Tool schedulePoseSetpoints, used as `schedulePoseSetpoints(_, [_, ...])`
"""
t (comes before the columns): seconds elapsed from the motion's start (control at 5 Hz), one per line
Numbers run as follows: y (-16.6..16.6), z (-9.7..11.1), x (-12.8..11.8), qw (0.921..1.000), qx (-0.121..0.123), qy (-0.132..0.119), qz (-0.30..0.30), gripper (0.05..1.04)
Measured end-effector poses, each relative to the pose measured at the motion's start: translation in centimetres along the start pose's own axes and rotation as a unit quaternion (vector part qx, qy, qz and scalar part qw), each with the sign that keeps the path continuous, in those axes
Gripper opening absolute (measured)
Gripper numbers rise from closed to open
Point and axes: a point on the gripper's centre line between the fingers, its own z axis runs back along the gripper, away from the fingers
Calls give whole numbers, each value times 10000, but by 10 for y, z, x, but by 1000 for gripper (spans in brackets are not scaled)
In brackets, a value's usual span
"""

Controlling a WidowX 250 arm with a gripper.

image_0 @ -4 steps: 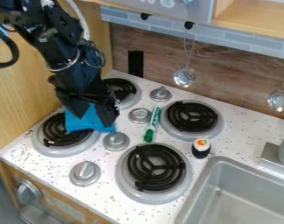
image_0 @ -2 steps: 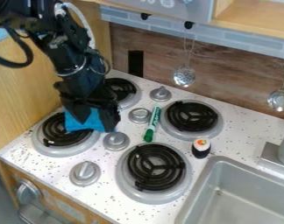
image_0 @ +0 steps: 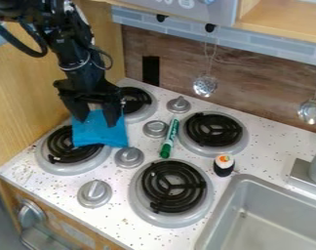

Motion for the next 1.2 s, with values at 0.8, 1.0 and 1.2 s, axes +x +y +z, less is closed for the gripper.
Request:
schedulePoseSetpoints(0.8, [45, -45, 38, 9975, 258, 114, 643, 1001])
schedulePoseSetpoints(1.0, [55, -52, 43, 9956, 518, 63, 774, 1001])
schedulePoseSetpoints(1.2, [60, -60, 43, 9943, 619, 181, 847, 1001])
